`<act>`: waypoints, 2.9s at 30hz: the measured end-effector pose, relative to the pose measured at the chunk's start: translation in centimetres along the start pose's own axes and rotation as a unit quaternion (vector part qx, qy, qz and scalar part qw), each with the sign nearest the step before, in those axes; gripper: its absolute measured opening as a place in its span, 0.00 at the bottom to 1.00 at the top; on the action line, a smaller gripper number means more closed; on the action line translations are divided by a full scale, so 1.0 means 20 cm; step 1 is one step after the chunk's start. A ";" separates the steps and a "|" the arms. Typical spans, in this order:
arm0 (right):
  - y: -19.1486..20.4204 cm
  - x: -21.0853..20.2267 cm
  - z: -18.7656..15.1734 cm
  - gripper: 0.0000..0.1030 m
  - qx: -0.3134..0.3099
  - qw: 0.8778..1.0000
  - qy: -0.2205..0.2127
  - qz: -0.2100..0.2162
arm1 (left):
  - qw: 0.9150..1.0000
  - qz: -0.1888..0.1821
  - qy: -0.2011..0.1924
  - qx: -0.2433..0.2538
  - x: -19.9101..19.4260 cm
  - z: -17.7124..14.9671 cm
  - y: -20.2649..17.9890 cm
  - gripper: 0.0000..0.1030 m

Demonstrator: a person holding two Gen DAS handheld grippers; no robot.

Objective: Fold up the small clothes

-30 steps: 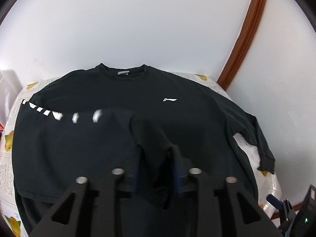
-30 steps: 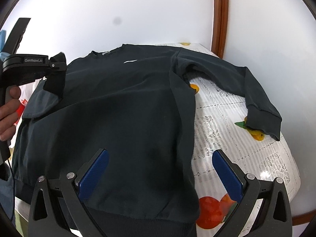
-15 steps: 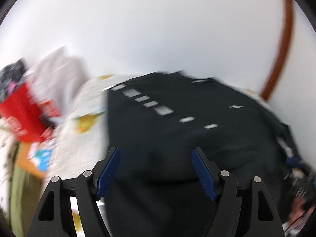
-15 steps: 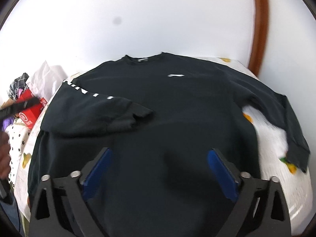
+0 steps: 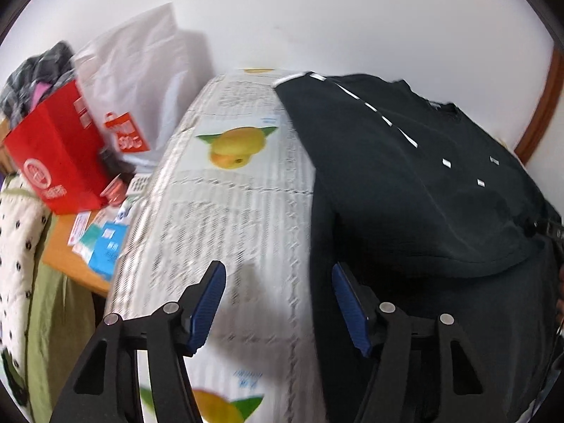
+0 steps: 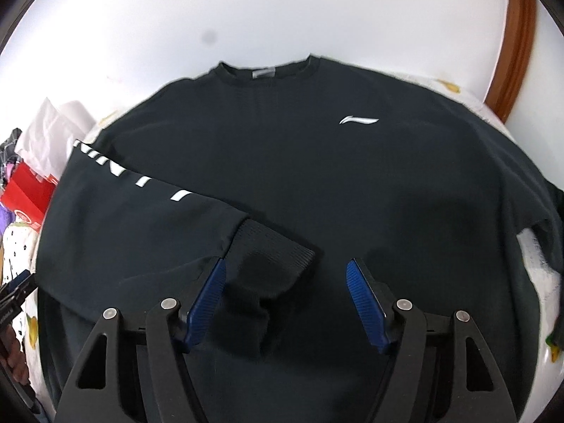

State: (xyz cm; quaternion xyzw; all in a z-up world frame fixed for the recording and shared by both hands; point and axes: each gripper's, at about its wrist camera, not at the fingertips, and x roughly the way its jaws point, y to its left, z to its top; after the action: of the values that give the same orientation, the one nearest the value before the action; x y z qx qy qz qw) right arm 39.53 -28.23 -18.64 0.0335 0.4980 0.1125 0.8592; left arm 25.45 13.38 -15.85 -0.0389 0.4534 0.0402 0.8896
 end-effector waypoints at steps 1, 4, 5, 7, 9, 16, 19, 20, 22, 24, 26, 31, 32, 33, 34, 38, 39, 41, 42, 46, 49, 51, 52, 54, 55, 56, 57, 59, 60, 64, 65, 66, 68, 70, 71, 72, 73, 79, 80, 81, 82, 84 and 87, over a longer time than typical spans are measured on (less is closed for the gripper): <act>0.01 0.03 0.01 0.68 0.001 1.000 0.007 0.008 | 1.000 -0.002 0.001 0.006 0.02 0.00 -0.02 0.55; 0.04 0.10 0.01 0.66 -0.001 1.000 0.015 0.014 | 1.000 -0.003 0.004 0.021 0.07 0.02 -0.09 0.45; 0.05 0.11 0.02 0.65 -0.005 1.000 0.010 0.008 | 1.000 -0.003 0.005 0.025 0.09 0.03 -0.10 0.43; 0.07 0.12 0.03 0.58 -0.017 1.000 0.001 0.003 | 1.000 -0.004 0.002 0.031 0.10 0.03 -0.12 0.32; 0.09 0.13 0.04 0.40 -0.025 1.000 -0.004 0.016 | 0.999 -0.012 -0.002 0.030 0.10 0.03 -0.13 0.18; 0.06 0.01 0.14 0.14 -0.023 0.996 -0.059 0.060 | 1.000 -0.028 0.001 -0.005 0.10 0.04 -0.07 0.06; -0.06 -0.13 0.23 0.13 -0.010 0.993 -0.111 0.042 | 1.000 -0.026 0.001 -0.014 0.11 0.04 -0.06 0.06; -0.11 -0.17 0.25 0.13 -0.002 0.992 -0.124 0.031 | 0.999 -0.028 0.003 -0.019 0.11 0.04 -0.05 0.06; -0.23 -0.22 0.31 0.13 0.018 0.990 -0.142 0.009 | 0.999 -0.031 0.002 -0.026 0.11 0.03 -0.04 0.06; -0.34 -0.22 0.36 0.13 0.030 0.989 -0.146 -0.020 | 0.999 -0.031 0.000 -0.030 0.11 0.02 -0.03 0.06; -0.40 -0.21 0.38 0.13 0.035 0.988 -0.142 -0.047 | 0.999 -0.032 0.000 -0.030 0.11 0.02 -0.03 0.06; -0.56 -0.08 0.37 0.13 0.062 0.990 -0.109 -0.060 | 0.999 -0.036 0.005 -0.037 0.11 0.03 -0.02 0.06; -0.56 -0.05 0.35 0.14 0.064 0.991 -0.103 -0.062 | 0.999 -0.035 0.006 -0.036 0.11 0.03 -0.02 0.06; -0.56 -0.01 0.34 0.14 0.064 0.991 -0.094 -0.067 | 0.999 -0.034 0.006 -0.036 0.11 0.03 -0.02 0.07; -0.58 0.00 0.31 0.15 0.062 0.992 -0.087 -0.072 | 0.999 -0.035 0.007 -0.036 0.11 0.03 -0.02 0.07; -0.59 0.06 0.27 0.31 0.055 0.991 -0.058 -0.108 | 0.998 -0.038 0.016 -0.044 0.09 0.03 -0.01 0.08; -0.60 0.06 0.26 0.35 0.056 0.990 -0.057 -0.114 | 0.998 -0.040 0.017 -0.044 0.08 0.02 -0.01 0.09; -0.63 0.02 0.22 0.35 0.054 0.988 -0.055 -0.134 | 0.998 -0.044 0.018 -0.041 0.06 0.01 -0.02 0.09; -0.63 0.00 0.20 0.36 0.052 0.988 -0.052 -0.138 | 0.998 -0.045 0.021 -0.039 0.05 -0.01 -0.03 0.11; -0.65 -0.12 0.06 0.44 0.042 0.989 -0.046 -0.133 | 0.997 -0.059 0.030 -0.038 0.00 -0.06 -0.05 0.22; -0.64 -0.21 -0.07 0.50 0.032 0.990 -0.042 -0.128 | 0.996 -0.070 0.034 -0.033 -0.04 -0.12 -0.07 0.29; -0.64 -0.28 -0.18 0.52 0.024 0.991 -0.038 -0.128 | 0.997 -0.069 0.037 -0.025 -0.08 -0.17 -0.09 0.30; -0.64 -0.31 -0.23 0.52 0.021 0.991 -0.036 -0.128 | 0.997 -0.069 0.038 -0.021 -0.11 -0.20 -0.10 0.31; -0.64 -0.37 -0.34 0.55 0.019 0.990 -0.036 -0.133 | 0.996 -0.078 0.044 -0.017 -0.15 -0.26 -0.10 0.37; -0.65 -0.39 -0.39 0.55 0.019 0.990 -0.036 -0.133 | 0.995 -0.082 0.046 -0.017 -0.16 -0.29 -0.10 0.45; -0.65 -0.42 -0.44 0.56 0.021 0.991 -0.035 -0.129 | 0.995 -0.085 0.048 -0.017 -0.18 -0.32 -0.10 0.50; -0.67 -0.44 -0.48 0.58 0.026 0.991 -0.034 -0.123 | 0.995 -0.086 0.047 -0.016 -0.20 -0.35 -0.11 0.53; -0.70 -0.48 -0.57 0.59 0.042 0.992 -0.036 -0.118 | 0.995 -0.086 0.049 -0.011 -0.23 -0.39 -0.12 0.53; -0.72 -0.50 -0.62 0.61 0.049 0.991 -0.036 -0.118 | 0.995 -0.088 0.049 -0.007 -0.25 -0.42 -0.13 0.53; -0.74 -0.54 -0.78 0.61 0.063 0.992 -0.024 -0.102 | 0.995 -0.085 0.042 0.003 -0.30 -0.50 -0.17 0.53; -0.74 -0.54 -0.82 0.62 0.066 0.993 -0.021 -0.097 | 0.996 -0.081 0.039 0.003 -0.31 -0.52 -0.18 0.53; -0.73 -0.54 -0.85 0.61 0.069 0.993 -0.017 -0.091 | 0.996 -0.075 0.039 0.002 -0.31 -0.53 -0.19 0.53; -0.72 -0.54 -0.90 0.61 0.073 0.994 -0.021 -0.077 | 0.998 -0.055 0.028 0.010 -0.31 -0.55 -0.22 0.51; -0.70 -0.55 -0.95 0.60 0.066 0.994 -0.039 -0.079 | 0.999 -0.032 0.021 0.018 -0.31 -0.56 -0.24 0.31; -0.69 -0.56 -0.96 0.52 0.064 0.994 -0.047 -0.082 | 0.999 -0.029 0.020 0.017 -0.32 -0.56 -0.25 0.25; -0.68 -0.57 -0.98 0.38 0.064 0.993 -0.053 -0.079 | 0.999 -0.040 0.022 0.011 -0.32 -0.56 -0.24 0.12; -0.68 -0.58 -0.99 0.31 0.067 0.993 -0.057 -0.074 | 0.999 -0.048 0.026 0.004 -0.32 -0.56 -0.24 0.08; -0.68 -0.63 -1.03 0.12 0.078 0.995 -0.050 -0.043 | 0.999 -0.044 0.029 -0.010 -0.37 -0.60 -0.17 0.07; -0.66 -0.63 -1.03 0.12 0.073 0.995 -0.049 -0.044 | 0.998 -0.043 0.031 -0.015 -0.38 -0.61 -0.15 0.07; -0.64 -0.64 -1.05 0.12 0.068 0.996 -0.047 -0.045 | 0.998 -0.042 0.032 -0.021 -0.39 -0.62 -0.13 0.07; -0.62 -0.65 -1.07 0.12 0.063 0.996 -0.045 -0.046 | 0.998 -0.043 0.033 -0.027 -0.40 -0.63 -0.11 0.07; -0.60 -0.65 -1.09 0.12 0.059 0.996 -0.042 -0.043 | 0.998 -0.041 0.036 -0.031 -0.42 -0.67 -0.08 0.07; -0.57 -0.66 -1.12 0.12 0.050 0.997 -0.040 -0.047 | 0.998 -0.041 0.036 -0.024 -0.43 -0.71 -0.08 0.07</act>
State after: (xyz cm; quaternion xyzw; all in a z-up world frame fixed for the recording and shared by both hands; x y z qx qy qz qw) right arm 15.71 -43.54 -20.54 0.0578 0.4693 0.0454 0.8800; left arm 9.18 10.01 -17.14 -0.0803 0.4818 0.0134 0.8725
